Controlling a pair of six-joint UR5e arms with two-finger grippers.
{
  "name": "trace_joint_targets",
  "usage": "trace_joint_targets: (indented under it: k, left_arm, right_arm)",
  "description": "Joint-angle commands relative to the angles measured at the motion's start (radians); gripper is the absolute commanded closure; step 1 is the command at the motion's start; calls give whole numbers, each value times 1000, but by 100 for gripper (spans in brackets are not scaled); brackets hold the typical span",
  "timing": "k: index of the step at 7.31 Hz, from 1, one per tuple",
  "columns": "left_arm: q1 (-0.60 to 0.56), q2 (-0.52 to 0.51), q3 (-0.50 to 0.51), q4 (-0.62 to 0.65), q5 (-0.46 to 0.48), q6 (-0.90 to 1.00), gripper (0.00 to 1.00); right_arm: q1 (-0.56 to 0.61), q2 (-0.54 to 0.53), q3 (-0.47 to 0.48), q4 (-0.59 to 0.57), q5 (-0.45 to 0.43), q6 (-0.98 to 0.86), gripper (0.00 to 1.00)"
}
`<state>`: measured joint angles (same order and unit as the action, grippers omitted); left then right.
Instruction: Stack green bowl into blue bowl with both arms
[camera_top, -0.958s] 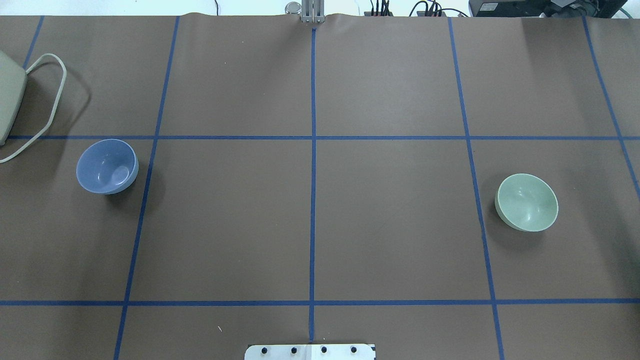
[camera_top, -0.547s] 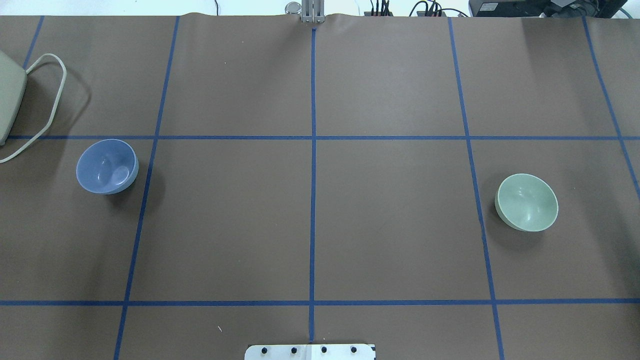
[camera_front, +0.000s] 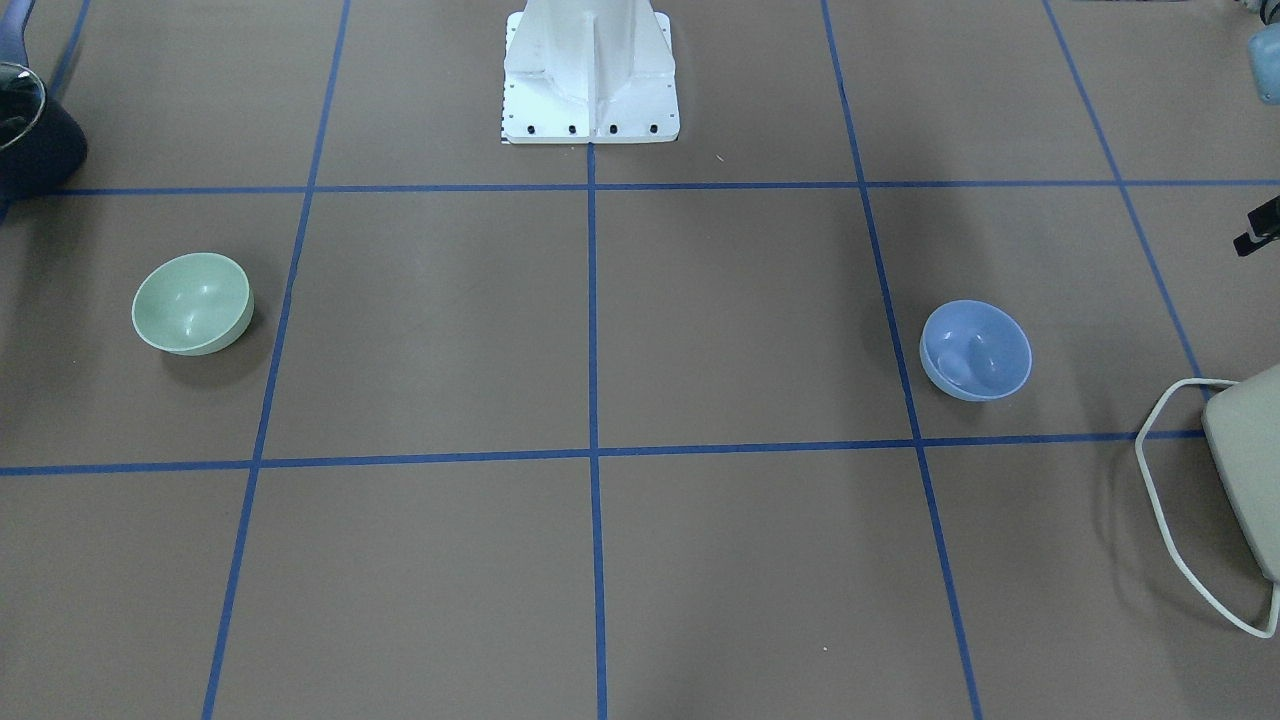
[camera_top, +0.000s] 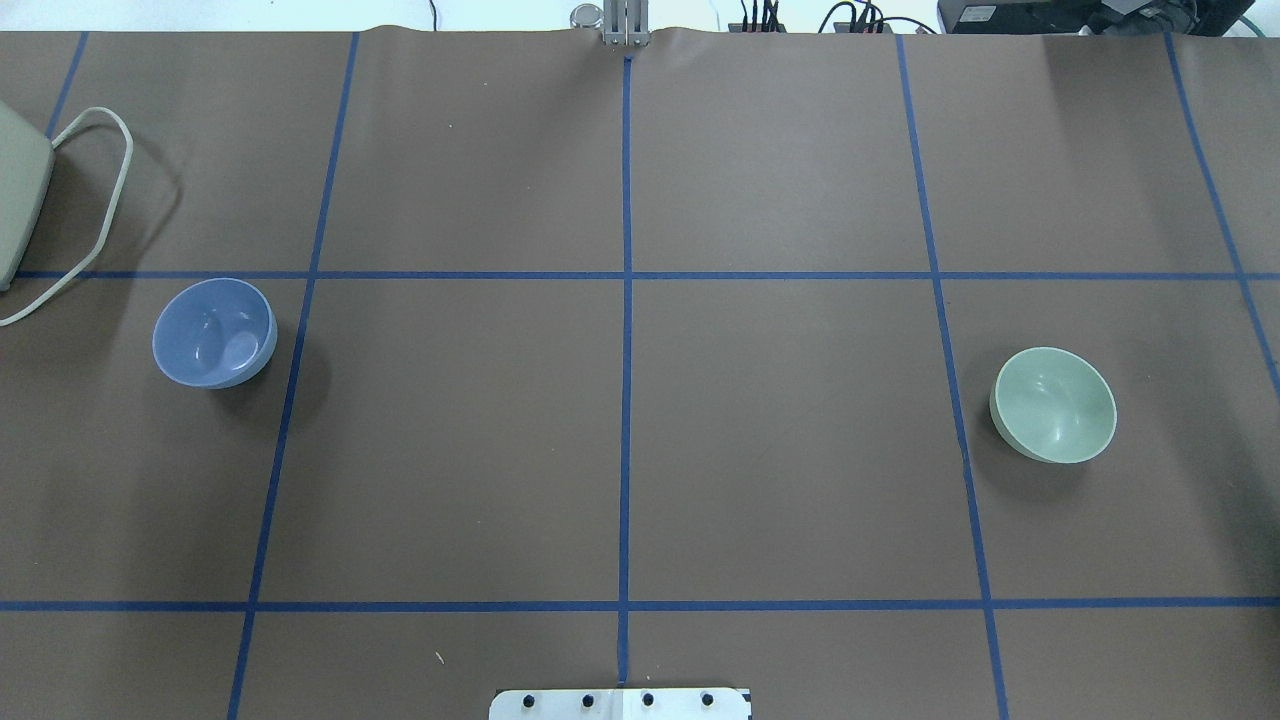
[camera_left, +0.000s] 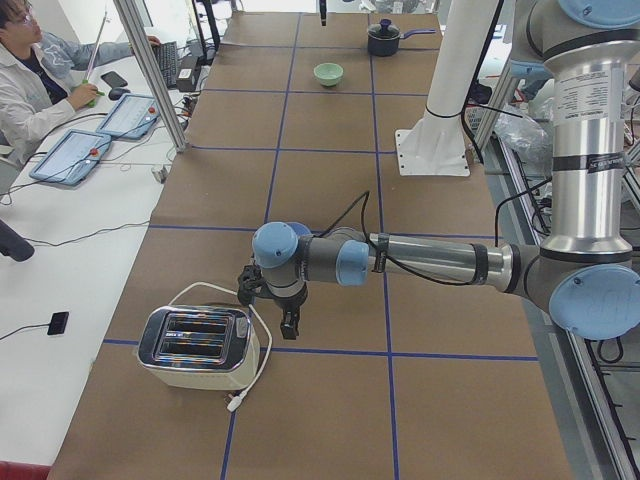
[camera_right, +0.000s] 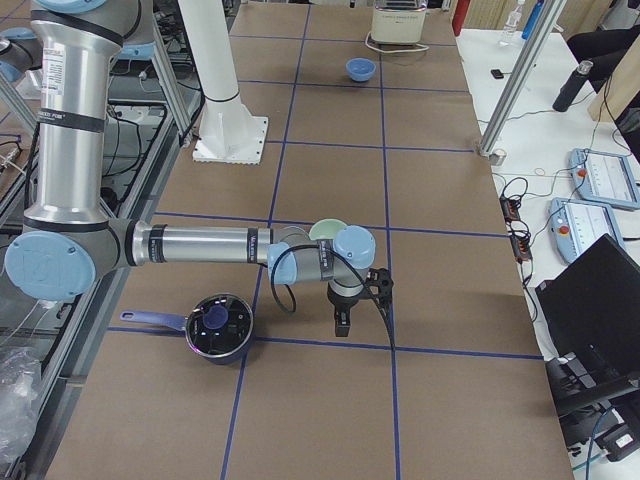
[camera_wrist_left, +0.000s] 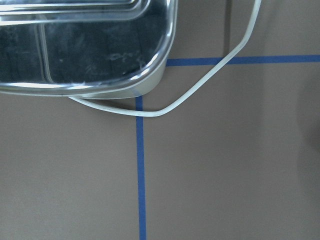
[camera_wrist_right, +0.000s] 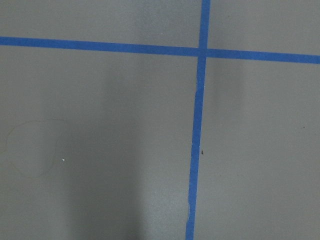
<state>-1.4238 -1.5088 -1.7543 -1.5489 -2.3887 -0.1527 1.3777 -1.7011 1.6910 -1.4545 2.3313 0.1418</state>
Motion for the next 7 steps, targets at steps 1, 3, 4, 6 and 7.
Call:
trace_joint_targets:
  k: [1, 3, 4, 6, 7]
  left_arm:
    - [26, -20, -7, -20, -21, -65, 1]
    - [70, -24, -4, -144, -21, -250, 1]
    - [104, -25, -2, -189, -21, -321, 1]
    - [135, -40, -2, -224, -21, -402, 1]
    - [152, -53, -1, -224, -21, -419, 1]
  right_arm:
    - [-25, 1, 4, 2, 17, 15, 0]
    - [-69, 3, 7, 2, 48, 19, 0]
    - [-100, 5, 10, 15, 60, 36, 0]
    - [-179, 3, 10, 151, 60, 201, 0]
    - [-227, 3, 9, 231, 59, 285, 0]
